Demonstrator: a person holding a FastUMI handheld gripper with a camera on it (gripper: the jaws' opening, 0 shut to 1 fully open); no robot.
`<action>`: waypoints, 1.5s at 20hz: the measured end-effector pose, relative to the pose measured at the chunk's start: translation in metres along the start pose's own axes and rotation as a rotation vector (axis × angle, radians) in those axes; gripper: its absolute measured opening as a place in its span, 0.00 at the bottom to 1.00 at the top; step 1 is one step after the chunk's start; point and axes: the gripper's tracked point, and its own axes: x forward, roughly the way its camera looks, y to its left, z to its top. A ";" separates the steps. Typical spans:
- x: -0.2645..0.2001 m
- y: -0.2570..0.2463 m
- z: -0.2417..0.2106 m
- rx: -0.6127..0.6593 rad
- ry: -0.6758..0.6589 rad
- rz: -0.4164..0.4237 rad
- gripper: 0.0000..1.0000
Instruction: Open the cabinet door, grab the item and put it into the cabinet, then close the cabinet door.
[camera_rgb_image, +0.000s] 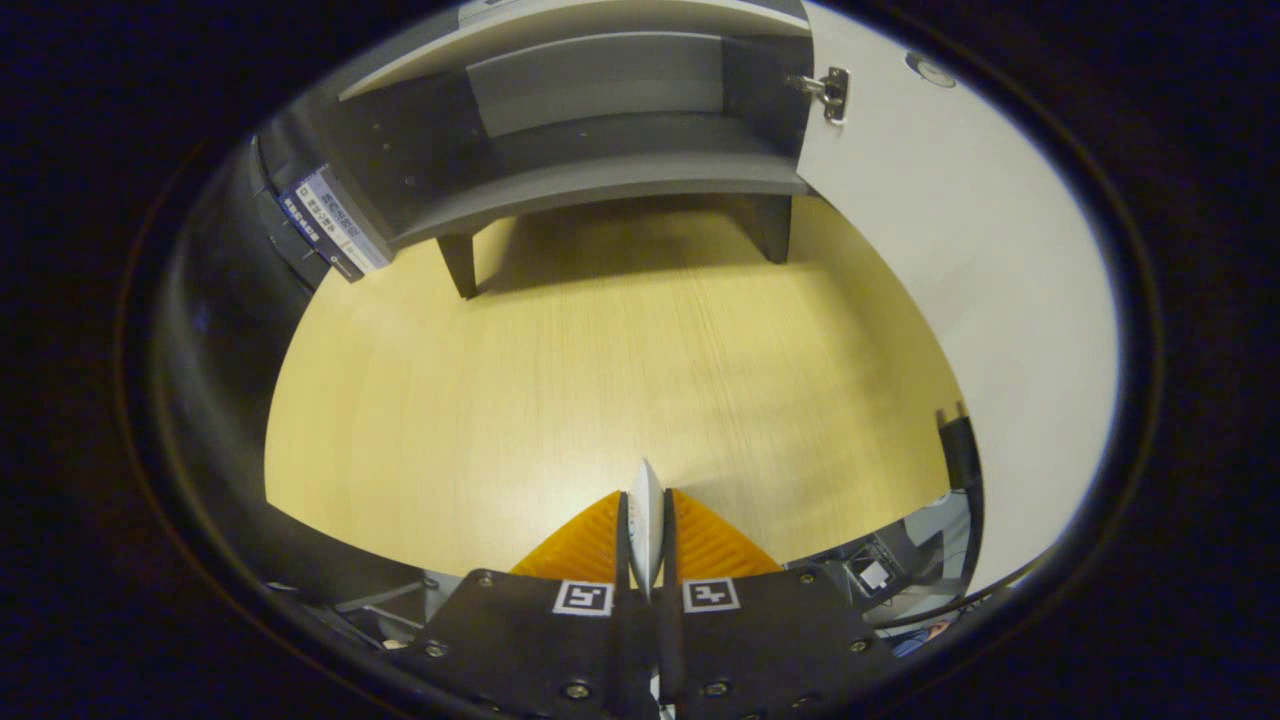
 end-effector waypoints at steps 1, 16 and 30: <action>-0.010 0.002 0.014 -0.014 -0.026 0.004 0.11; -0.189 0.058 0.267 -0.014 -0.406 0.159 0.11; -0.168 0.025 0.377 0.134 -0.371 0.059 0.11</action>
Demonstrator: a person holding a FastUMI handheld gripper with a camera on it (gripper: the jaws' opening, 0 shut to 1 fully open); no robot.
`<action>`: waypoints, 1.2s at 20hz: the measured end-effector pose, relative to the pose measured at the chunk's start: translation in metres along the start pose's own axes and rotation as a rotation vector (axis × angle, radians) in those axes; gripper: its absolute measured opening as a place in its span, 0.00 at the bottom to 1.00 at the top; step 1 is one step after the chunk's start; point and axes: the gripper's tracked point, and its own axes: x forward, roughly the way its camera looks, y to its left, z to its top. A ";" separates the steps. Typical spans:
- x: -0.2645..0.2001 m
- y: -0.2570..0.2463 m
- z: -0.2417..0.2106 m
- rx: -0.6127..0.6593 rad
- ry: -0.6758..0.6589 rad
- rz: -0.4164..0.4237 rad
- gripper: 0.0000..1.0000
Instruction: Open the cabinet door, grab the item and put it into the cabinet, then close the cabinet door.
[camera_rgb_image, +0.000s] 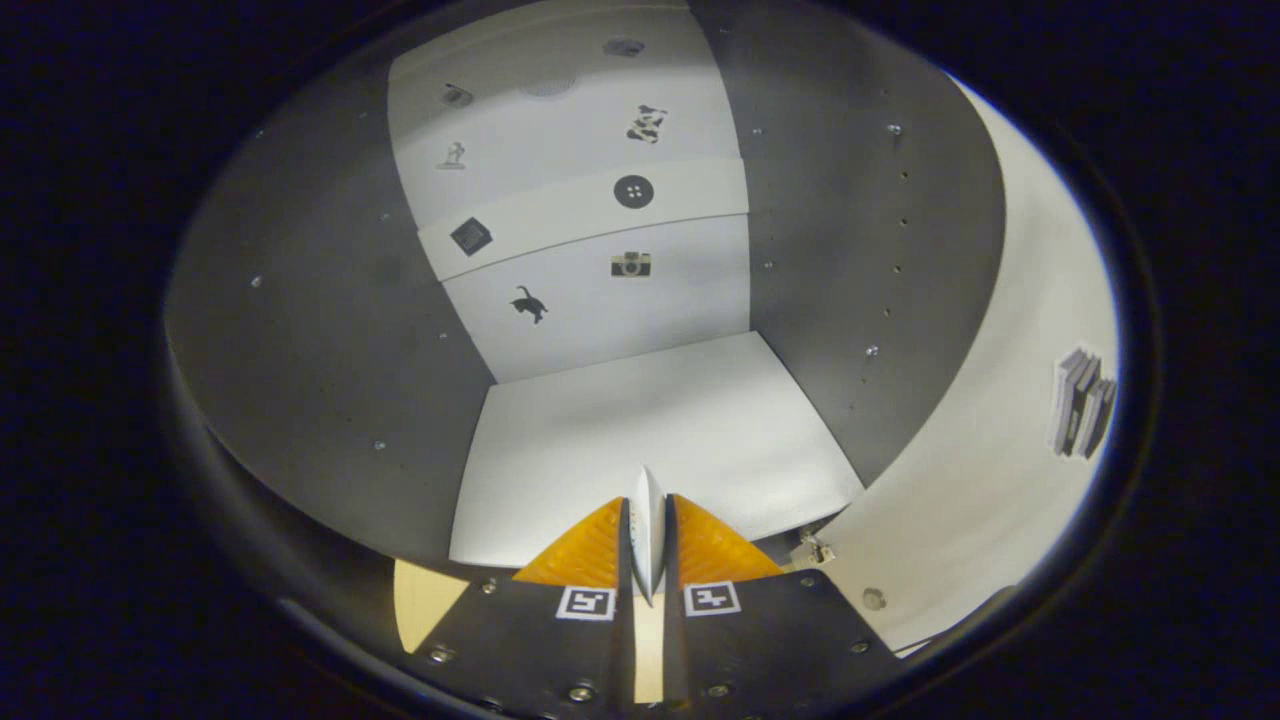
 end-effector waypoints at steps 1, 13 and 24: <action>0.005 -0.002 -0.002 -0.012 0.020 -0.008 0.11; 0.029 0.000 -0.002 -0.045 0.126 -0.008 0.18; -0.005 0.013 0.005 -0.028 0.006 0.046 0.81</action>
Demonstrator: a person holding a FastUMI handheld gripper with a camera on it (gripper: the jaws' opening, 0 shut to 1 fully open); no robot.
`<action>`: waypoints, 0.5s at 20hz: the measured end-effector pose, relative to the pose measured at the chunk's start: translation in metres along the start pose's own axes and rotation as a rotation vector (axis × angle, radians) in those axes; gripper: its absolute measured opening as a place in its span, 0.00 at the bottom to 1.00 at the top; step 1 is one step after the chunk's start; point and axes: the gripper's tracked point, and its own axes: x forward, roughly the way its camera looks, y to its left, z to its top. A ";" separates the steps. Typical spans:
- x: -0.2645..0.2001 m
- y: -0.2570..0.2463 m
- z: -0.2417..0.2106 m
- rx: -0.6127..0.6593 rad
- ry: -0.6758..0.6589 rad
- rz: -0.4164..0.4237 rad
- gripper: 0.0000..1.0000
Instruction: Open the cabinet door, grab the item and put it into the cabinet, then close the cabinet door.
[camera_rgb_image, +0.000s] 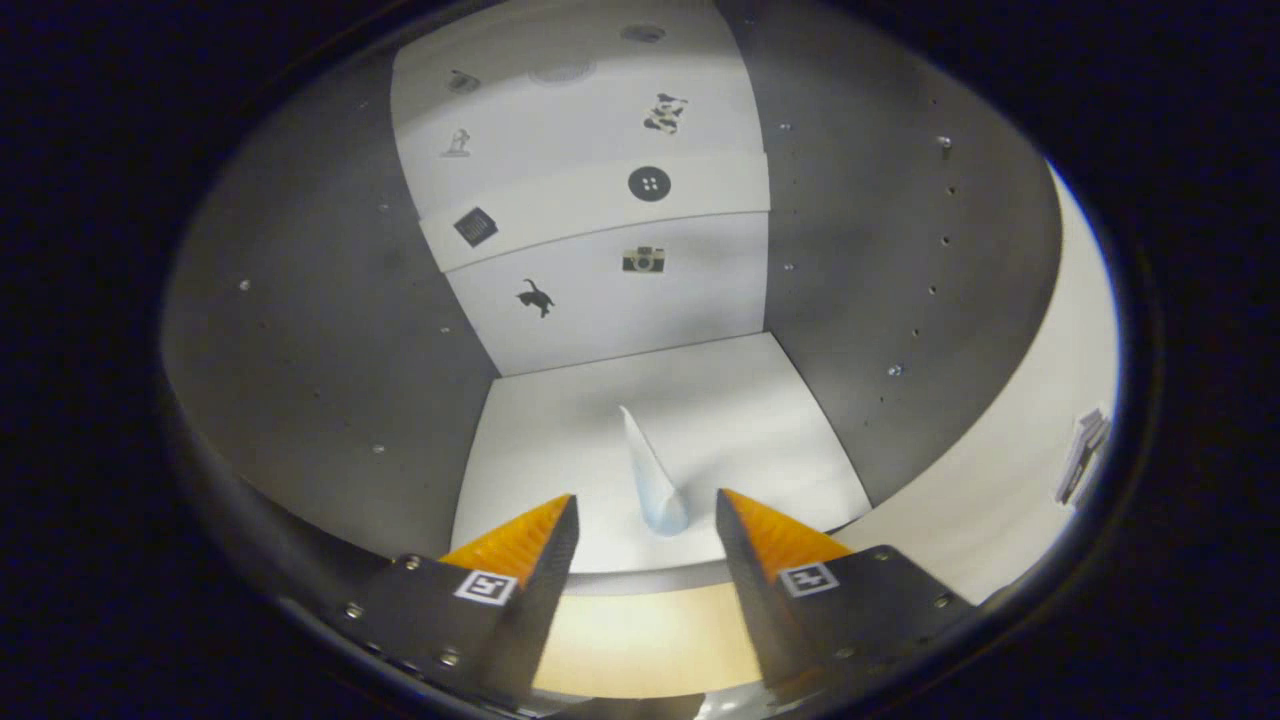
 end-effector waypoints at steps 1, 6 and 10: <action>-0.008 0.001 0.000 0.006 -0.013 0.006 0.90; -0.057 0.003 -0.002 0.037 -0.105 0.016 0.98; -0.101 0.002 -0.012 0.037 -0.193 0.016 0.98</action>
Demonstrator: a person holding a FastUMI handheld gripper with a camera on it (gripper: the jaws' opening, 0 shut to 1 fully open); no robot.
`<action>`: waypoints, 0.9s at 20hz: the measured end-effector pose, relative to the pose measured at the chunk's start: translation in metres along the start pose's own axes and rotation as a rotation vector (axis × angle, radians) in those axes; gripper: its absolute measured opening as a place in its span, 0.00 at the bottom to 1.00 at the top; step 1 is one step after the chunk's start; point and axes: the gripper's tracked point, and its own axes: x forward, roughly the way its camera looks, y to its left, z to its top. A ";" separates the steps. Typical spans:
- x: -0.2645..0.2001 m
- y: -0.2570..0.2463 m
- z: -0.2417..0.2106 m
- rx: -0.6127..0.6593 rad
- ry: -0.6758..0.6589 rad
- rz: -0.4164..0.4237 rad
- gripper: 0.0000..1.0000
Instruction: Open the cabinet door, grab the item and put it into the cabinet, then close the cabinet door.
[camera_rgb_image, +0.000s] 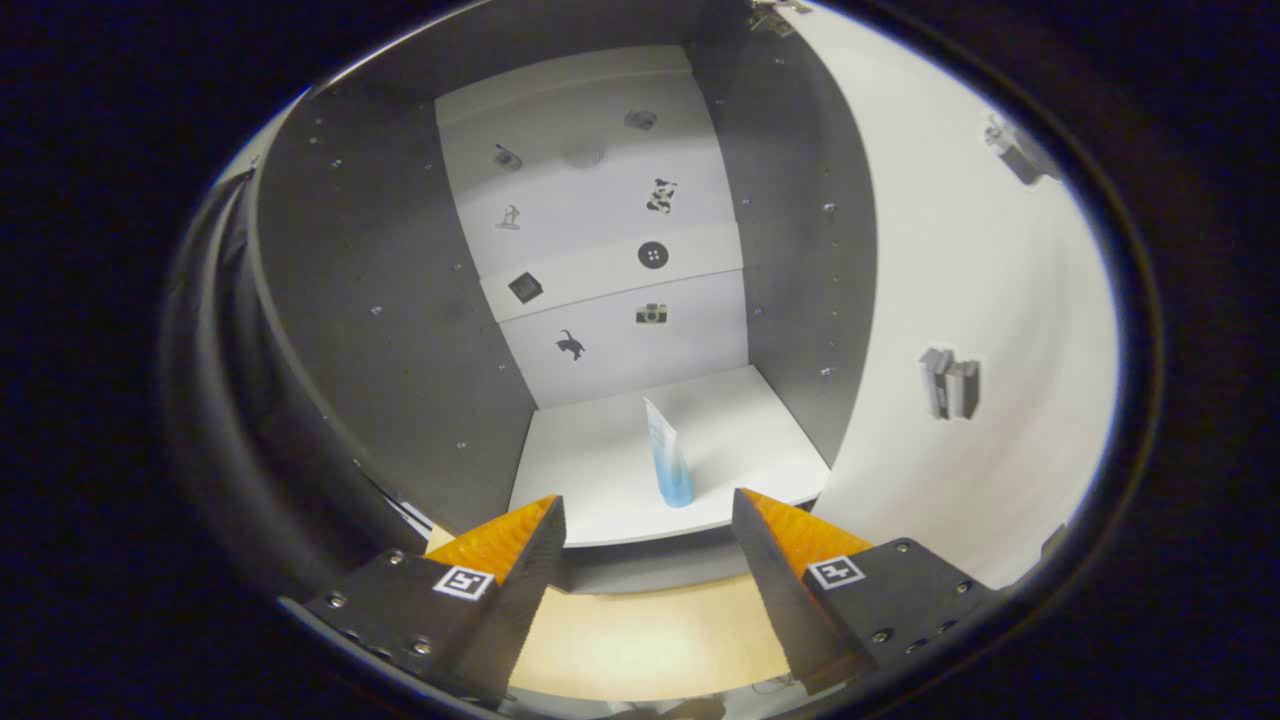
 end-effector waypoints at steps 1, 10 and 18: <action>-0.011 -0.001 -0.002 -0.007 -0.021 -0.002 0.98; -0.115 -0.027 -0.035 -0.077 -0.176 -0.068 0.99; -0.228 -0.084 -0.073 -0.022 -0.281 -0.195 0.99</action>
